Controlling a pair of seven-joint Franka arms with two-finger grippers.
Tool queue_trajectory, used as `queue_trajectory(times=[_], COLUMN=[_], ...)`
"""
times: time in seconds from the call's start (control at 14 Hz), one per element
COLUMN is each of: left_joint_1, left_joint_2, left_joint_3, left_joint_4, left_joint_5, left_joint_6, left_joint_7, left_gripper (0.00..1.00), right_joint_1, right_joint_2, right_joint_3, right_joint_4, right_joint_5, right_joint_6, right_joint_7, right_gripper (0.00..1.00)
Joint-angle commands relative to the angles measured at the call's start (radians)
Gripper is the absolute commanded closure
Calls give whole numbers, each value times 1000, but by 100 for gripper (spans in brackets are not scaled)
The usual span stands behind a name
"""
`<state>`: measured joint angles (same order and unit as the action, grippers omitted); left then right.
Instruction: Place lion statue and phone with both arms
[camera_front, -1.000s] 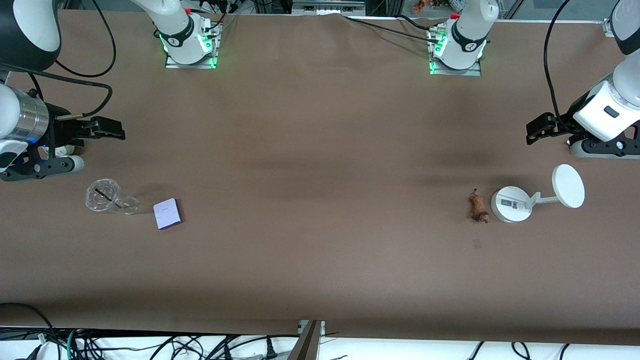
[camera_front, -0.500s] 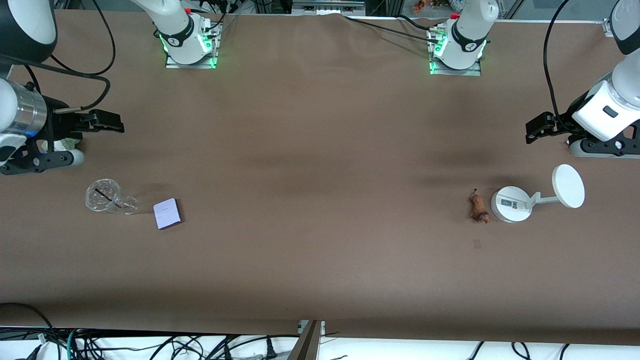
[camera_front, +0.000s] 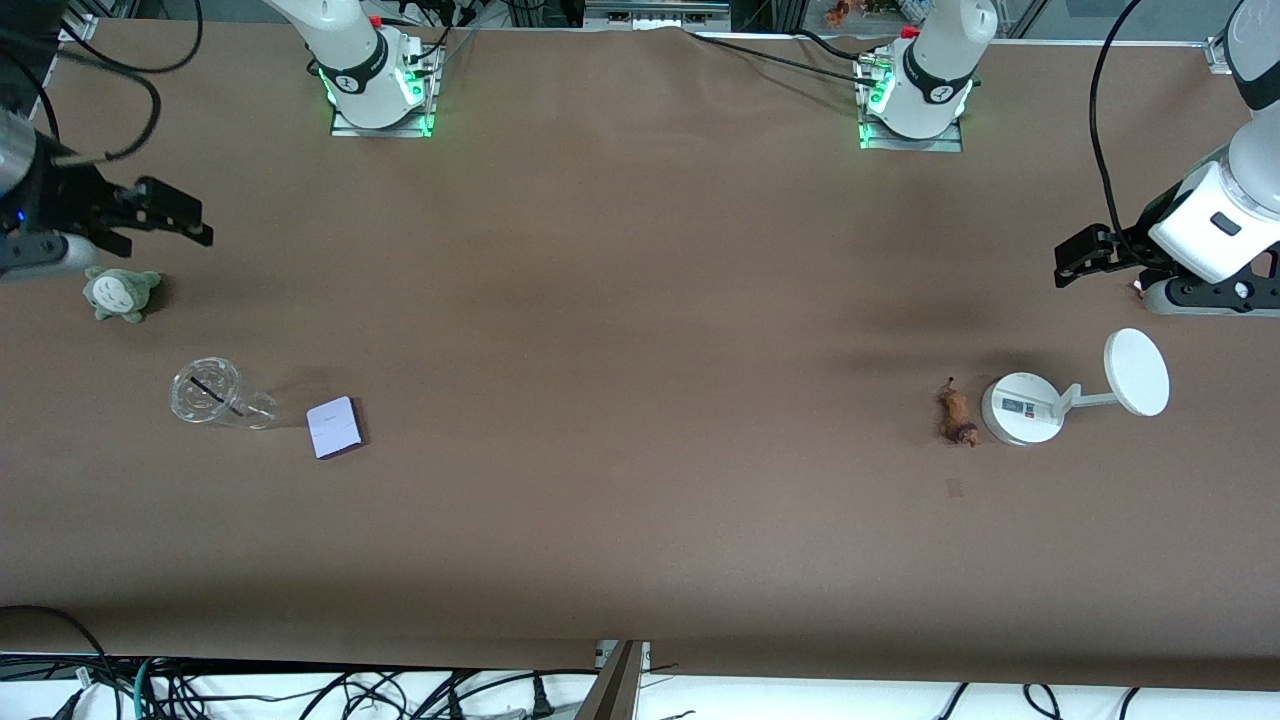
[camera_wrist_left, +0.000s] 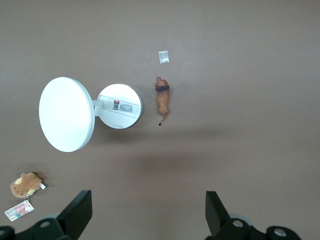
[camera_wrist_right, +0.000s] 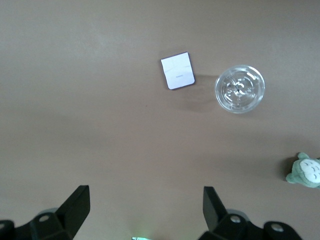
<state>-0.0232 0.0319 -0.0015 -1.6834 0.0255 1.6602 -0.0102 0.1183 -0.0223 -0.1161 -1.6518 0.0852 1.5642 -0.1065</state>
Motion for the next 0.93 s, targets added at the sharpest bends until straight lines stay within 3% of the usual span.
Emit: queue_trajectory(times=[0.0,0.36,0.86], left_joint_1=[6,-3,-8], left_joint_2=[11,13,14], left_joint_3=[-5,-6,-9], left_joint_4=[30,42,51], left_joint_5=[-7,-7,-6], left_joint_6=[-23,-20,-19], left_joint_7=[26,26,27], left_gripper=[0,0,0], right_joint_1=[-32,-29,-35], right_joint_2=[-94,-113,-96], right_joint_3=[67,108,111], right_joint_4=[-99,-95,-77], right_joint_5=[-39,-120,-120], right_joint_6=[33,-12,76], right_joint_7=[-4,-8,-65], right_gripper=[0,0,0])
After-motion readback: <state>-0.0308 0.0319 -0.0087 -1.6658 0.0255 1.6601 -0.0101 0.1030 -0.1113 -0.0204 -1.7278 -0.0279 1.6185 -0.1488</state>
